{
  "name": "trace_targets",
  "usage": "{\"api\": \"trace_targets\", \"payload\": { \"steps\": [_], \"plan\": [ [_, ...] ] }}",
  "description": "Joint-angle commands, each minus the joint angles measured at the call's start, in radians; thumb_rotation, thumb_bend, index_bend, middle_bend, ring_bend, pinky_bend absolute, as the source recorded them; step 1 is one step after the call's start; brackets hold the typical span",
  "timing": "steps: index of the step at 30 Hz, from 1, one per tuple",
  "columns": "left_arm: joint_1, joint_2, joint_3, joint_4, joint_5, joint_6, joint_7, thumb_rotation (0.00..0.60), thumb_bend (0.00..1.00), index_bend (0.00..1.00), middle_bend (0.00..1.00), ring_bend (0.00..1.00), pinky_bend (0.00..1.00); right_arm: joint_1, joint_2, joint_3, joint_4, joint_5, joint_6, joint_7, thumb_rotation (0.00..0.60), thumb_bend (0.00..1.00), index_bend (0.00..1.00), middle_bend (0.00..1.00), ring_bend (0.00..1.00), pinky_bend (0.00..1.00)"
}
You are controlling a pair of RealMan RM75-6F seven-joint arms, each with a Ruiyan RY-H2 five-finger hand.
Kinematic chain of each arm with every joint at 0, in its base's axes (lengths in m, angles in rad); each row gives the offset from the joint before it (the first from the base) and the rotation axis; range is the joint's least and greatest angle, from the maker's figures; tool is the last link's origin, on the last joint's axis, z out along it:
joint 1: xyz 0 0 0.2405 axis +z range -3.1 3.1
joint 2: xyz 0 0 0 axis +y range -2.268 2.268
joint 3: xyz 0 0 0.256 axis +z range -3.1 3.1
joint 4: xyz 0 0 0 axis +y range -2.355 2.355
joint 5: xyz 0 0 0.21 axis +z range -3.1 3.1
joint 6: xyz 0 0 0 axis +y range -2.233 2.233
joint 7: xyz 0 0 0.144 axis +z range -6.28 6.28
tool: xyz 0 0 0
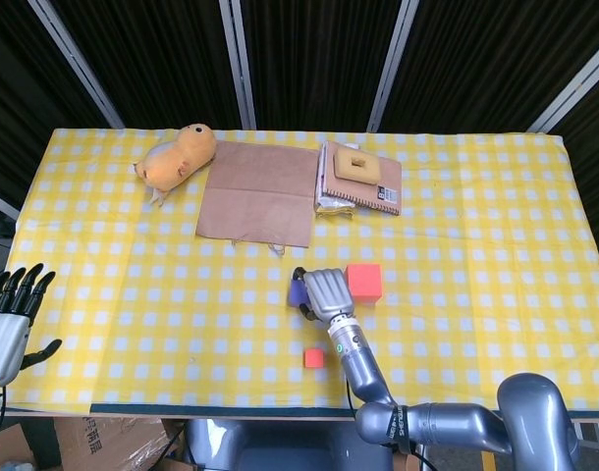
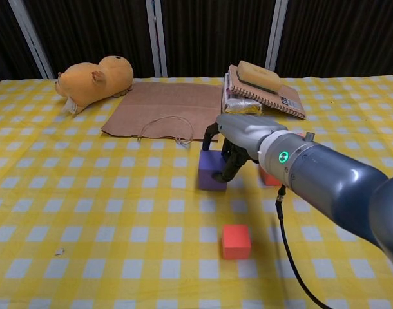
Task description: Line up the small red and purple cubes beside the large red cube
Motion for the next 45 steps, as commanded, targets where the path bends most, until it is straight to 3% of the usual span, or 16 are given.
{"api": "trace_targets", "payload": {
  "steps": [1,17,45],
  "plan": [
    [0.0,0.0,0.0,0.0,0.0,0.0,0.0,0.6,0.02,0.0,0.0,0.0,0.0,0.001,0.013,0.007,-0.001,-0.008,0.008,-0.005,0.6,0.39,0.48,0.86,0.91,0.8],
    [0.0,0.0,0.0,0.0,0.0,0.0,0.0,0.6,0.02,0.0,0.0,0.0,0.0,-0.023,0.078,-0.014,0.004,0.001,-0.01,-0.002,0.6,0.39,0.48,0.86,0.91,0.8],
    [0.0,0.0,0.0,0.0,0.0,0.0,0.0,0.6,0.02,0.0,0.0,0.0,0.0,-0.032,0.087,-0.03,-0.023,0.01,-0.002,-0.011,0.6,0.39,0.48,0.86,0.91,0.8]
  ]
}}
